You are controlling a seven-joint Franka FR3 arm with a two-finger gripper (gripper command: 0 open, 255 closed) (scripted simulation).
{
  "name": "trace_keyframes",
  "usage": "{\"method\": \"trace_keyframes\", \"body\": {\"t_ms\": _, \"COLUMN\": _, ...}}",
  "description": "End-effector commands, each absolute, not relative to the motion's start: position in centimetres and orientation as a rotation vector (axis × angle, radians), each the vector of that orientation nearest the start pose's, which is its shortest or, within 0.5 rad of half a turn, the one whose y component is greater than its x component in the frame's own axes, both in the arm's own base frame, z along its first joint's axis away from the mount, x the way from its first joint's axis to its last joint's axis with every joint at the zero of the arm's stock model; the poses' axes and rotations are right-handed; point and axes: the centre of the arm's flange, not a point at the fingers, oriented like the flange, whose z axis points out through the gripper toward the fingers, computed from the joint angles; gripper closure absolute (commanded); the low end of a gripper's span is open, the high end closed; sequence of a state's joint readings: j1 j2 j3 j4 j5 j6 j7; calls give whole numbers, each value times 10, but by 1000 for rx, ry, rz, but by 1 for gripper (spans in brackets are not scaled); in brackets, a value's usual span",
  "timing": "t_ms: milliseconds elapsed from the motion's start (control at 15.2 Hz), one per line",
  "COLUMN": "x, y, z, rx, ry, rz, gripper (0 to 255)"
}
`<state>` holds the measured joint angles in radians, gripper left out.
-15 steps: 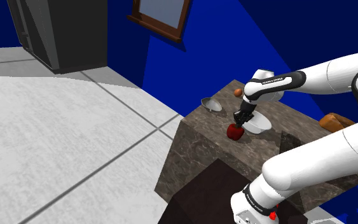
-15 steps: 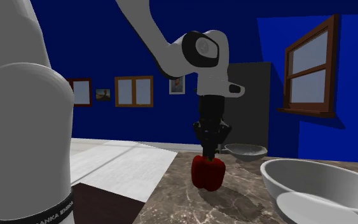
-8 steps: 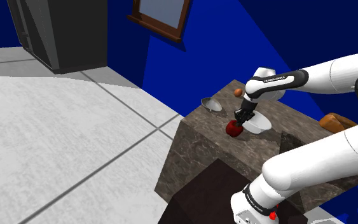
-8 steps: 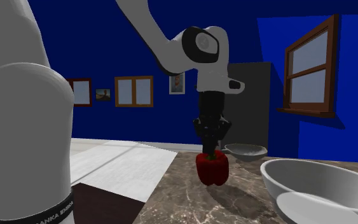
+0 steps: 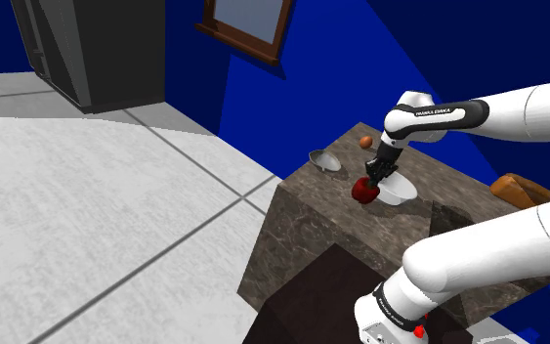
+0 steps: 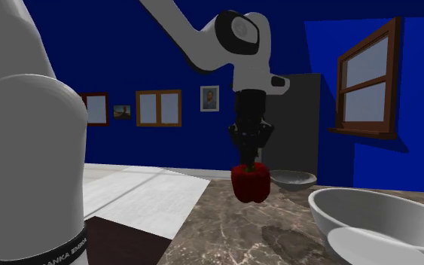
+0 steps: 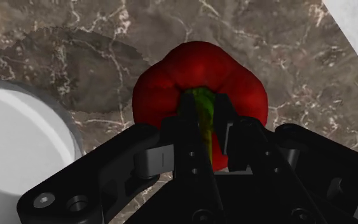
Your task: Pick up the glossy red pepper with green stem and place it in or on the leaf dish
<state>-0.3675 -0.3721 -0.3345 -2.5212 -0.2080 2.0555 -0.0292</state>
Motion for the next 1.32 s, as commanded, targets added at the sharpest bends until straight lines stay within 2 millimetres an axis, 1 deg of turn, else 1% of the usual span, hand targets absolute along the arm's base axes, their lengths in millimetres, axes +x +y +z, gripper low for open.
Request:
{"method": "trace_keyframes", "body": {"t_ms": 0, "x": 306, "y": -272, "z": 404, "rx": -3041, "ry": 838, "rz": 189, "gripper": 255}}
{"method": "trace_keyframes", "body": {"t_ms": 726, "x": 306, "y": -272, "z": 462, "rx": -3041, "ry": 838, "rz": 189, "gripper": 255}}
{"method": "trace_keyframes", "body": {"t_ms": 792, "x": 306, "y": -272, "z": 463, "rx": -3041, "ry": 838, "rz": 189, "gripper": 255}}
{"method": "trace_keyframes", "body": {"t_ms": 1254, "x": 392, "y": -302, "z": 481, "rx": -3041, "ry": 838, "rz": 189, "gripper": 255}}
